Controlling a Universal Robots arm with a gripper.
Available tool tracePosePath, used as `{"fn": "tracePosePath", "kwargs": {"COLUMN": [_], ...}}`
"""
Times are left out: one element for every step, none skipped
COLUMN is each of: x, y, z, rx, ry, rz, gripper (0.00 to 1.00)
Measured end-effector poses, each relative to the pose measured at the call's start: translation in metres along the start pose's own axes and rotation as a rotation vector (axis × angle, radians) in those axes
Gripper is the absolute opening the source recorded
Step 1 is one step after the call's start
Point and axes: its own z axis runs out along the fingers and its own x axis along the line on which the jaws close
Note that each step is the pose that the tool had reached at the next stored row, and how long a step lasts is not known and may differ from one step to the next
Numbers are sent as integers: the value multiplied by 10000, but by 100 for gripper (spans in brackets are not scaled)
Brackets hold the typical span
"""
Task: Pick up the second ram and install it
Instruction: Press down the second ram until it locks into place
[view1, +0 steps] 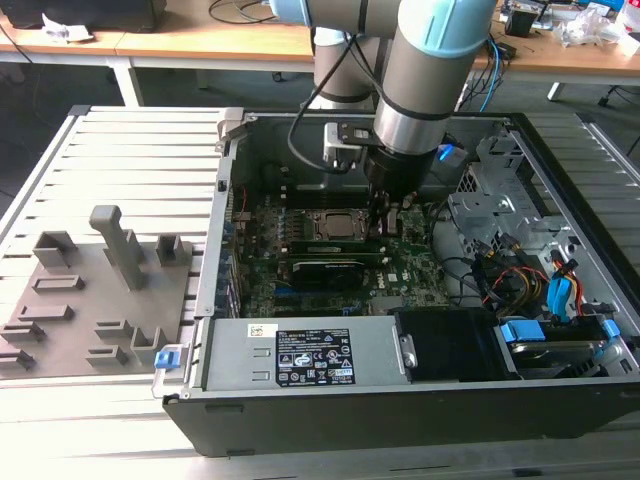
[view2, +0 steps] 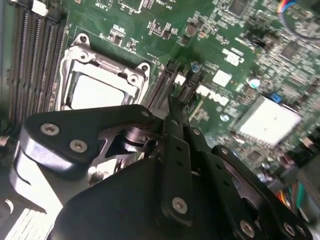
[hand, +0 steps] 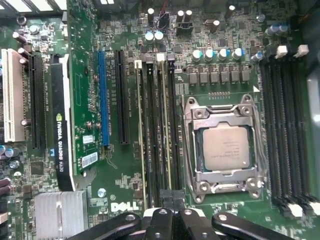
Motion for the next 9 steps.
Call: {"fn": "tracePosePath", "kwargs": {"x": [1,3,7,13,19,25,29,32,40], "y": [19,53,93,170,264,346,404,450,554], "z": [-8,-7,-6,-2,5,13,18,23,31], "rx": [21,39,50,62,73,81,86,89,96], "ry": [-2,-9,-9,-7,-8,-8,-10,-12,-10], "rz": [-1,-2,-1,-2,-3,-3,-2,-2,-1], "gripper": [11,11,11,11,11,11,11,11,11]}}
